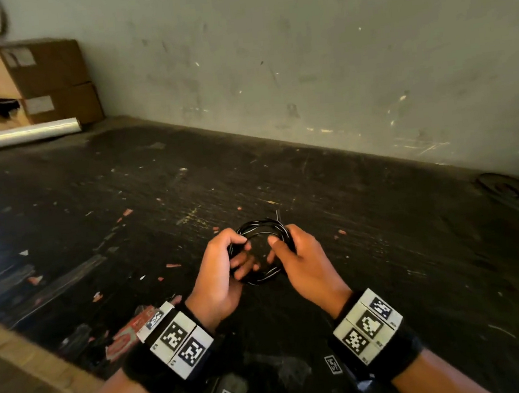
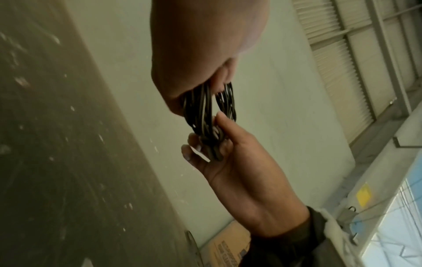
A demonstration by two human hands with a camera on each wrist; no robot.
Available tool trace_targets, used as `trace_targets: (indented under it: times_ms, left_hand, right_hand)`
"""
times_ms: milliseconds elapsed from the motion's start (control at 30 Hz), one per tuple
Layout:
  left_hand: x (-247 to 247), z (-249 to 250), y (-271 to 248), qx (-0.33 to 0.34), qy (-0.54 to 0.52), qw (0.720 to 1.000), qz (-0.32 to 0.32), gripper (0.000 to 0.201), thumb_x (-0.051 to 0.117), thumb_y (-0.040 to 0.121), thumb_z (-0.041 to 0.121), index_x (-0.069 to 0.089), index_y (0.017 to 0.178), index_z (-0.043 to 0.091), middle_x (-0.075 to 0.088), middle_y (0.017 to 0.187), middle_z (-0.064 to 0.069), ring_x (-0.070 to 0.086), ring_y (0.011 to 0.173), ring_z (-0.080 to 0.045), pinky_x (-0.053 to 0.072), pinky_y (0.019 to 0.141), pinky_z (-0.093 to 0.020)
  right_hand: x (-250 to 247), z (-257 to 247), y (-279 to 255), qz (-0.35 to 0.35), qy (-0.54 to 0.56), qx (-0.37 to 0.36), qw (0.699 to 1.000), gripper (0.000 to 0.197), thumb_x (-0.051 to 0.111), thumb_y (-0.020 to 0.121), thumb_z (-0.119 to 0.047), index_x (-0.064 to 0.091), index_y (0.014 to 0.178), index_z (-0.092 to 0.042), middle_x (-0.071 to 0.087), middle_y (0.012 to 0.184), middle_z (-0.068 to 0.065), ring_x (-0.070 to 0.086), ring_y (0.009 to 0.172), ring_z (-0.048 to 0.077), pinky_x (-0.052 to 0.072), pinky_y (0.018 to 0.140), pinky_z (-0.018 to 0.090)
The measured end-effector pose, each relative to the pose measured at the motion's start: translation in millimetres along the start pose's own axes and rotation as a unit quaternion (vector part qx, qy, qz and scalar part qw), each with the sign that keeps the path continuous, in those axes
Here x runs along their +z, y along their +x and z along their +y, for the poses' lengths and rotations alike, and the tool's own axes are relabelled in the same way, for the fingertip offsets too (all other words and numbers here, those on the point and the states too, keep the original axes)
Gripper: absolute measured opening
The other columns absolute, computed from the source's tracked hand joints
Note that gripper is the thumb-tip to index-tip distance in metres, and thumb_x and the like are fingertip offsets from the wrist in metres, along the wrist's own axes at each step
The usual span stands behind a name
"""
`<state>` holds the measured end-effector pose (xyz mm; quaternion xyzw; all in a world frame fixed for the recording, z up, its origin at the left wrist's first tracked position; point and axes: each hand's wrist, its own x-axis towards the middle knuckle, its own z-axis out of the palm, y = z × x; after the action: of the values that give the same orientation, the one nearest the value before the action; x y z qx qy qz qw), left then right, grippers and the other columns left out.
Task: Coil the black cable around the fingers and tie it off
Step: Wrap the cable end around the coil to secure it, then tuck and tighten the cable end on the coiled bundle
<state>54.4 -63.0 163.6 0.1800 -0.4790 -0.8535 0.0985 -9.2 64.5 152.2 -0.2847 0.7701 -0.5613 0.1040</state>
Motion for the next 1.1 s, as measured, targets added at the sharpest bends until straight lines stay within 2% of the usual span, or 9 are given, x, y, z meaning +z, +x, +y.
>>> trace_targets:
  times_ms: [67, 200, 300, 433, 533, 633, 767, 933, 1100]
  left_hand:
    - [-8.1, 2.5, 0.7, 0.003, 0.016, 1.000, 0.024, 0.025, 0.047, 0.080, 0.016, 0.047, 0.055, 0.012, 0.044, 0.046, -0.002, 0.043, 0.041, -0.015, 0.035, 0.050, -0.027]
    - [-39.5, 7.1, 0.7, 0.015, 0.020, 1.000, -0.001, 0.036, 0.046, 0.078, 0.038, 0.043, 0.055, 0.011, 0.026, 0.039, 0.004, 0.022, 0.032, -0.012, 0.031, 0.045, -0.029]
    - [-62.8, 10.1, -1.8, -0.001, 0.076, 0.990, 0.117, 0.048, 0.040, 0.092, 0.049, 0.053, 0.070, 0.008, 0.041, 0.039, 0.004, 0.038, 0.032, -0.012, 0.037, 0.048, -0.028]
    - [-100.8, 12.5, -7.6, 0.016, 0.098, 0.953, 0.287, 0.034, 0.045, 0.096, 0.034, 0.061, 0.075, 0.014, 0.066, 0.068, -0.008, 0.063, 0.068, -0.022, 0.050, 0.077, -0.040]
    - [-142.1, 10.2, -21.2, 0.016, 0.109, 0.931, 0.347, 0.038, 0.044, 0.097, 0.033, 0.066, 0.080, 0.007, 0.072, 0.068, -0.010, 0.065, 0.070, -0.022, 0.049, 0.069, -0.033]
    - [-183.5, 4.5, -35.4, 0.016, 0.132, 0.917, 0.376, 0.043, 0.047, 0.095, 0.041, 0.064, 0.077, 0.006, 0.063, 0.077, -0.019, 0.061, 0.067, -0.029, 0.045, 0.065, -0.036]
    - [-208.9, 2.1, -53.9, 0.025, 0.134, 0.908, 0.396, 0.037, 0.044, 0.098, 0.031, 0.057, 0.070, 0.012, 0.049, 0.050, -0.001, 0.045, 0.038, -0.010, 0.035, 0.041, -0.024]
    - [-233.4, -2.0, -58.5, 0.029, 0.124, 0.905, 0.406, 0.035, 0.042, 0.099, 0.031, 0.049, 0.068, 0.018, 0.033, 0.043, 0.009, 0.029, 0.040, -0.009, 0.025, 0.044, -0.027]
    - [-236.2, 3.3, -41.3, 0.026, 0.113, 0.917, 0.383, 0.031, 0.041, 0.100, 0.025, 0.049, 0.071, 0.017, 0.044, 0.034, 0.009, 0.041, 0.033, -0.003, 0.032, 0.040, -0.024]
  right_hand:
    - [9.4, 1.7, 5.9, -0.025, 0.009, 0.015, 1.000, 0.015, 0.047, 0.098, -0.022, 0.059, 0.102, -0.014, 0.065, 0.080, -0.002, 0.064, 0.071, 0.007, 0.053, 0.067, 0.026]
    - [33.0, 4.4, 17.4, -0.093, 0.019, 0.042, 0.995, 0.021, 0.047, 0.098, -0.025, 0.060, 0.107, -0.013, 0.069, 0.091, 0.008, 0.068, 0.087, 0.021, 0.055, 0.082, 0.039]
    - [57.6, 8.6, 22.3, -0.141, 0.000, 0.020, 0.990, 0.023, 0.048, 0.098, -0.026, 0.061, 0.108, -0.010, 0.070, 0.097, 0.006, 0.067, 0.091, 0.017, 0.053, 0.084, 0.035]
    - [99.4, 15.4, 25.2, -0.222, -0.004, 0.020, 0.975, 0.033, 0.048, 0.097, -0.035, 0.064, 0.098, -0.006, 0.069, 0.093, 0.015, 0.066, 0.083, 0.021, 0.052, 0.075, 0.034]
    - [124.2, 31.1, 29.7, -0.245, 0.009, 0.054, 0.968, 0.037, 0.041, 0.099, -0.035, 0.066, 0.082, -0.014, 0.066, 0.076, 0.008, 0.061, 0.071, 0.016, 0.049, 0.069, 0.028]
    - [147.6, 63.5, 35.0, -0.277, -0.083, 0.047, 0.956, 0.027, 0.049, 0.097, -0.028, 0.069, 0.087, -0.012, 0.066, 0.076, 0.000, 0.061, 0.071, 0.012, 0.052, 0.074, 0.032]
    - [171.9, 95.8, 39.2, -0.331, -0.208, 0.031, 0.920, 0.015, 0.061, 0.087, -0.022, 0.071, 0.095, -0.014, 0.072, 0.092, 0.005, 0.066, 0.088, 0.016, 0.053, 0.087, 0.033]
    - [189.8, 107.7, 42.1, -0.326, -0.272, 0.041, 0.905, 0.017, 0.065, 0.085, -0.020, 0.067, 0.100, -0.015, 0.067, 0.098, 0.004, 0.065, 0.091, 0.019, 0.053, 0.087, 0.036]
    - [205.2, 103.8, 55.8, -0.312, -0.277, -0.015, 0.909, 0.034, 0.064, 0.085, -0.017, 0.060, 0.119, -0.020, 0.059, 0.118, 0.001, 0.060, 0.105, 0.019, 0.052, 0.092, 0.037]
